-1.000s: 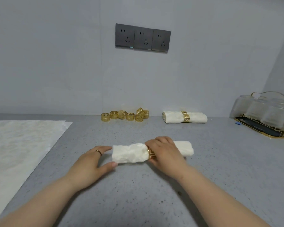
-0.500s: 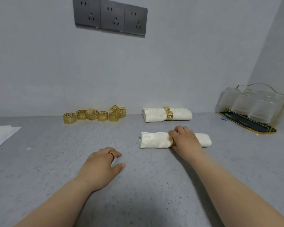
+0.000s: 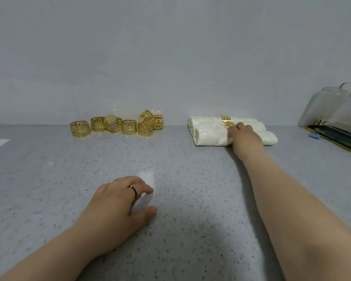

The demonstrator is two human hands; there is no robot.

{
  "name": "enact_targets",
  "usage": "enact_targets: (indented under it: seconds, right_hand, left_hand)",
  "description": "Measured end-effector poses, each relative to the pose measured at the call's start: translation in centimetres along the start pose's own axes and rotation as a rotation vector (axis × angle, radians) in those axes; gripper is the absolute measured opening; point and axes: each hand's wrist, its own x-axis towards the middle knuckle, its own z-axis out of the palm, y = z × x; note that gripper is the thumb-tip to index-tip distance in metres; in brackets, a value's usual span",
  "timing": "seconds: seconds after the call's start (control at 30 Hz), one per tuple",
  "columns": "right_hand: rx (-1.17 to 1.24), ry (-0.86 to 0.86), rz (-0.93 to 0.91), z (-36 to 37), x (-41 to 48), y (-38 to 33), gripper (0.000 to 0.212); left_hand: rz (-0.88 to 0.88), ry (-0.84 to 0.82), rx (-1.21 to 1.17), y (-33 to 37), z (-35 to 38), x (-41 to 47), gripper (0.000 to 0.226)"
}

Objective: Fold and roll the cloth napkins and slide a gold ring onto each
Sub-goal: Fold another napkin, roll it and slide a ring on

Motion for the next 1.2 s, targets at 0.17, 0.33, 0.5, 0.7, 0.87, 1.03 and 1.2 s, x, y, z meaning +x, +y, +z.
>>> enact_targets:
  seconds: [0.17,0.33,0.5,0.7,0.87,1.03,1.2]
  right_hand:
    - [0.026,0.006,-0.025,0.6,0.9,0.0,0.035]
    - [0.044,0.013,-0.044,1.1,1.5,0.3,0.035]
    - [0.074,0.066,-0.046,1.5,1.3,0.5,0.041]
    - [0.099,0.135,-0.019,1.3,0.5,0.9,0.042]
    - [0.237,0.133,0.027,-0.3,-2.8,0.2,0.030]
    - [0.462,-0.017,-0.064,-3.3,-10.7,-4.3,0.032]
    - [0.656,-0.106,-0.177,-6.3,-17.8,-9.0,0.031]
  left_hand:
    - [-0.016,-0.036,-0.004,-0.1,0.0,-0.1,0.087]
    - [-0.017,-0.043,0.021,-0.5,0.2,-0.1,0.092]
    - [-0.017,-0.048,0.020,-0.7,0.4,-0.1,0.083]
    - [-0.005,-0.042,0.025,-0.6,0.3,-0.1,0.098]
    - [0.007,-0.022,-0.013,-0.1,0.0,-0.1,0.091]
    - [-0.030,-0.052,-0.044,0.3,-0.3,-0.3,0.085]
    - [-0.102,0.083,-0.112,1.3,-1.2,-1.2,0.021]
